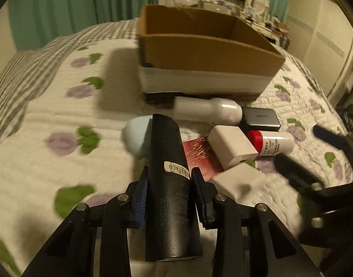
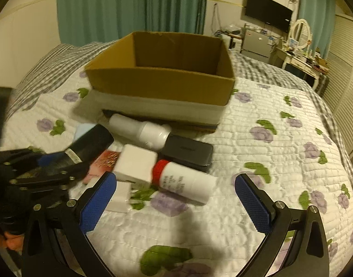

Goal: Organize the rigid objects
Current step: 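Grasp the black remote with the left tool while the right tool grasps a white charger cube, then carry the remote and charger over the box and open both tools to drop them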

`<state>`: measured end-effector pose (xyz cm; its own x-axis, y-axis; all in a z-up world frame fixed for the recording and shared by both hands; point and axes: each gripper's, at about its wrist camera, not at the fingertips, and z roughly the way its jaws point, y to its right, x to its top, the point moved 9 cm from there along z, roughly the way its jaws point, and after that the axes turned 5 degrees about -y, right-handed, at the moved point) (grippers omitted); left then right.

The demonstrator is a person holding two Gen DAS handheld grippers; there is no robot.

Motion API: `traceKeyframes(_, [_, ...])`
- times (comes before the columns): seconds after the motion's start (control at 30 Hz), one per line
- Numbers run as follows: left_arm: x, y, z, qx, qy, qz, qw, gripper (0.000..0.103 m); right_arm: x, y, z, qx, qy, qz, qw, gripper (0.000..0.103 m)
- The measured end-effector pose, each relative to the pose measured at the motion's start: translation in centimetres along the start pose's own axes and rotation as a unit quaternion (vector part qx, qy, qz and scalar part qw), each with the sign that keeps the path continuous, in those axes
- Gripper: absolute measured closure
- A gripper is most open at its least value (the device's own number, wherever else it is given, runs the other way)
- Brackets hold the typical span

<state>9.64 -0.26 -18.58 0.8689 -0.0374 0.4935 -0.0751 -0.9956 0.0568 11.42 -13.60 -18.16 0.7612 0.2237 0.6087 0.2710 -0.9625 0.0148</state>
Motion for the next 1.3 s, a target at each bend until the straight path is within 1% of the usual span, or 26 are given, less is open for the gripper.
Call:
traceKeyframes(0.07, [-0.2,-0.6,-1.0,-0.01,0.003,-0.012,0.9999,0.068,-0.3,-1.2,0.3,0.017,-0.006,-0.007,1.0,0.0])
traceKeyframes(0.2, [-0.6,-2.5,-2.2,0.003,0.007,-0.03,0.9995,0.069,-0.9,-4.0,0.9,0.049,-0.021,-0.02,0.998,0.0])
traceKeyframes(0.33, [-0.8,-3.6,-2.1,0.004,0.004,-0.051,0.9987,0.07,-1.9,-6.3,2.4,0.081,-0.045,-0.021,0.996,0.0])
traceKeyframes(0.37, [-0.9,-3.7,-2.2,0.004,0.004,-0.051,0.9987,0.07,-2.3,-6.6,3.0,0.078,-0.054,-0.021,0.995,0.002])
traceKeyframes(0.4, [-0.9,-3.7,-2.3,0.003,0.004,-0.05,0.9988,0.07,-2.7,-6.7,3.7,0.071,-0.064,-0.022,0.995,0.009])
traceKeyframes(0.43, [-0.9,-3.6,-2.5,0.002,0.005,-0.048,0.9988,0.07,-3.0,-6.8,4.1,0.071,-0.072,-0.02,0.995,0.014])
traceKeyframes(0.47, [-0.9,-3.3,-2.6,0.001,0.007,-0.045,0.9989,0.07,-3.0,-6.8,4.1,0.075,-0.071,-0.014,0.995,0.018])
traceKeyframes(0.53, [-0.9,-3.0,-2.9,-0.003,0.009,-0.042,0.9991,0.071,-2.9,-6.3,3.9,0.067,-0.068,-0.003,0.995,0.031])
traceKeyframes(0.57, [-0.9,-2.9,-2.9,-0.003,0.009,-0.043,0.999,0.072,-3.0,-6.2,3.8,0.069,-0.069,-0.002,0.995,0.034])
traceKeyframes(0.63, [-0.9,-2.7,-3.1,-0.006,0.009,-0.043,0.999,0.077,-3.0,-6.0,3.1,0.068,-0.065,0.0,0.996,0.034])
traceKeyframes(0.77, [-0.9,-2.1,-3.8,-0.01,0.016,-0.037,0.9992,0.079,-2.7,-5.5,1.5,0.057,-0.05,-0.002,0.997,0.034])
traceKeyframes(0.93, [-0.6,-1.7,-4.8,-0.026,0.023,-0.04,0.9986,0.081,-0.8,-4.4,-1.2,0.044,-0.022,-0.006,0.999,0.034])
traceKeyframes(1.03, [0.6,-1.2,-6.0,-0.034,0.036,-0.038,0.998,0.081,1.3,-3.6,-3.0,0.044,0.001,-0.003,0.999,0.034])
traceKeyframes(1.1, [2.4,-0.6,-7.5,-0.042,0.057,-0.033,0.9969,0.081,3.5,-2.8,-4.4,0.043,0.023,-0.001,0.999,0.034])
traceKeyframes(1.23, [7.7,0.5,-10.1,-0.069,0.101,-0.029,0.9921,0.081,8.5,-1.0,-6.4,0.042,0.064,0.002,0.997,0.034])
traceKeyframes(1.3, [10.0,0.9,-10.4,-0.061,0.112,-0.015,0.9918,0.081,11.2,0.1,-6.9,0.036,0.081,-0.002,0.996,0.034])
